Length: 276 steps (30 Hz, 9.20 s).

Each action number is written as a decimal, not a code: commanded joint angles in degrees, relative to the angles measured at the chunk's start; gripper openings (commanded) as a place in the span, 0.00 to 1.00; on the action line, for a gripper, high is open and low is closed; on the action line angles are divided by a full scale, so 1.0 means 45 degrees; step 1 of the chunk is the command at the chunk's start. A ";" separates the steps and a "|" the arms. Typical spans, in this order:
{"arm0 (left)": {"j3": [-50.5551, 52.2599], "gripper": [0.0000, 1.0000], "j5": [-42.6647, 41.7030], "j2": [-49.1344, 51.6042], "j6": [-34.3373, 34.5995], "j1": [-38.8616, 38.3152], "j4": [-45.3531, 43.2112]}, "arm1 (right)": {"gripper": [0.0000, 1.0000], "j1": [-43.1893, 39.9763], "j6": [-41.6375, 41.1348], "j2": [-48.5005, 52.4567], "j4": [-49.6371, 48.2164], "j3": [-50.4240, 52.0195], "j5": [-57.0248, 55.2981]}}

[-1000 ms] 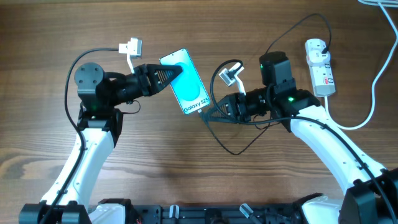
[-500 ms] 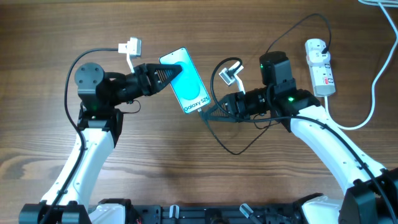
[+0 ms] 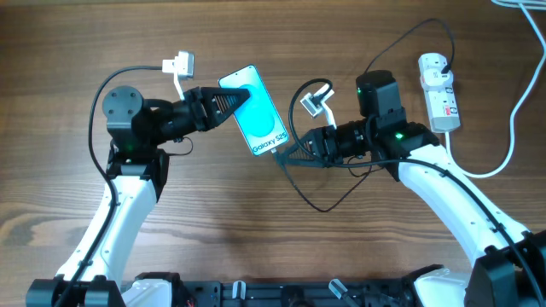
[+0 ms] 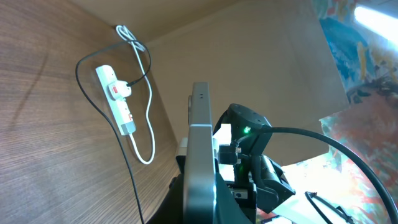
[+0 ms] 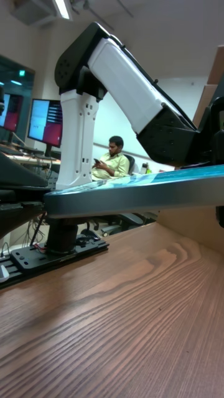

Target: Plug charger to phone and switch on socket

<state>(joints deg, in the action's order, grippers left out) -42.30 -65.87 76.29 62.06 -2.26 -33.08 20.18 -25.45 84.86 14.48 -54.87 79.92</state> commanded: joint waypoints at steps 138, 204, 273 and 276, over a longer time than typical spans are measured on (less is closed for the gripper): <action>-0.0146 0.04 -0.1515 -0.0034 -0.0379 0.1525 0.0593 | 0.05 0.1593 -0.2715 0.1185 -0.4405 -0.0398 -0.1229; -0.0146 0.04 -0.1248 -0.0034 0.0044 0.2613 0.1302 | 0.05 0.1690 -0.4721 0.1166 -0.5824 -0.0359 -0.0714; -0.0146 0.04 -0.0913 -0.0034 0.0641 0.2273 0.0243 | 0.04 0.1690 -0.7363 0.1287 -0.7519 -0.0024 -0.1885; -0.0146 0.04 -0.0933 -0.0034 0.0646 0.2263 0.0248 | 0.04 0.1690 -0.7363 0.1287 -0.7553 -0.0024 -0.1972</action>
<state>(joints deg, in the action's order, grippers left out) -42.94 -68.77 76.36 65.67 8.58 -31.40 27.92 -58.33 90.63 -18.90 -55.20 71.57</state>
